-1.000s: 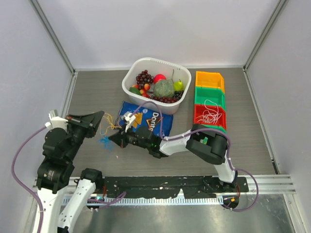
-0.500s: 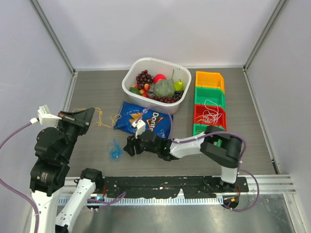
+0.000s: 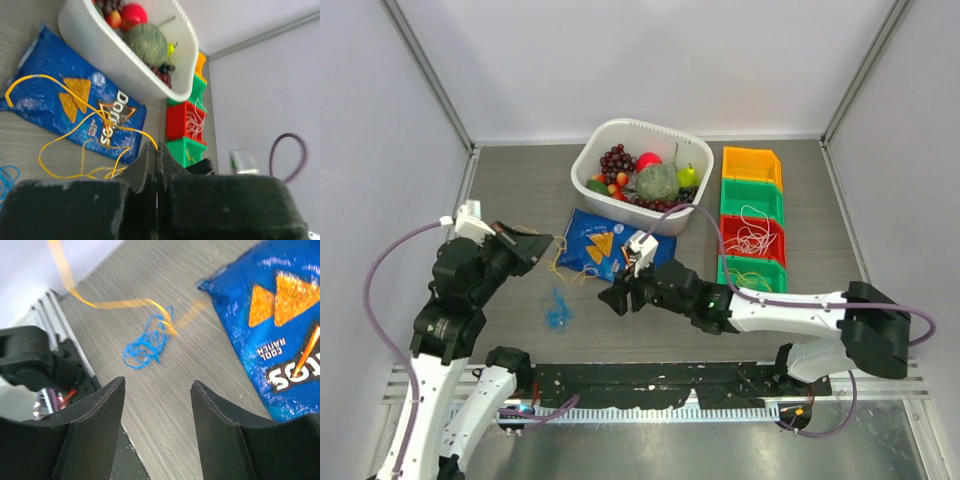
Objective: Untangle the cables
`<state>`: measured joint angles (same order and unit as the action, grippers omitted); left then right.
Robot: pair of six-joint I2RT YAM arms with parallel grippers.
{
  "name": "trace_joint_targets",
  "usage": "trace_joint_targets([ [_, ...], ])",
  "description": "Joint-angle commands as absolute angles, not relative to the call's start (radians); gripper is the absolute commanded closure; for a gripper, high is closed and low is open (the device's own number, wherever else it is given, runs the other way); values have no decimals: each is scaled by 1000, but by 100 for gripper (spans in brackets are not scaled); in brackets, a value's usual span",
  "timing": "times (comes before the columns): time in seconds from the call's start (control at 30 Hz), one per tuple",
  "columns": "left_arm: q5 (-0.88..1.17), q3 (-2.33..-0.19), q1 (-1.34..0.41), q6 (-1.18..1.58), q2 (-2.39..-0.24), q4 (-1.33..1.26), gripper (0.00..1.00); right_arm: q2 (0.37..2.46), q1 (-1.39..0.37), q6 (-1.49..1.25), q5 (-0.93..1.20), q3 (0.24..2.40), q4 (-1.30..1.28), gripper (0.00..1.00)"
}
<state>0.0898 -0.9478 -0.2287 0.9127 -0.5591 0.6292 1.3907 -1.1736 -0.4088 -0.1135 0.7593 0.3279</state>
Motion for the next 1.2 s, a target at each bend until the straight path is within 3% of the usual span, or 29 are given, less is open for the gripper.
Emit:
trace_joint_targets([
  [0.0,316,-904,-227,922,-610,463,100,1257,-1169,-393,-40,730,449,39],
  [0.37,494,-779,-225,1072,-654,310,100,1353,-1082,-537,153,856,578,38],
  [0.87,512,-667,-227,1169,-606,204,100,1468,-1081,-673,-69,911,592,53],
  [0.97,522,-658,-226,1169,-611,187,100,1480,-1081,-675,-77,916,609,74],
  [1.17,526,-646,-225,1160,-606,173,100,1457,-1072,-677,-136,887,614,99],
])
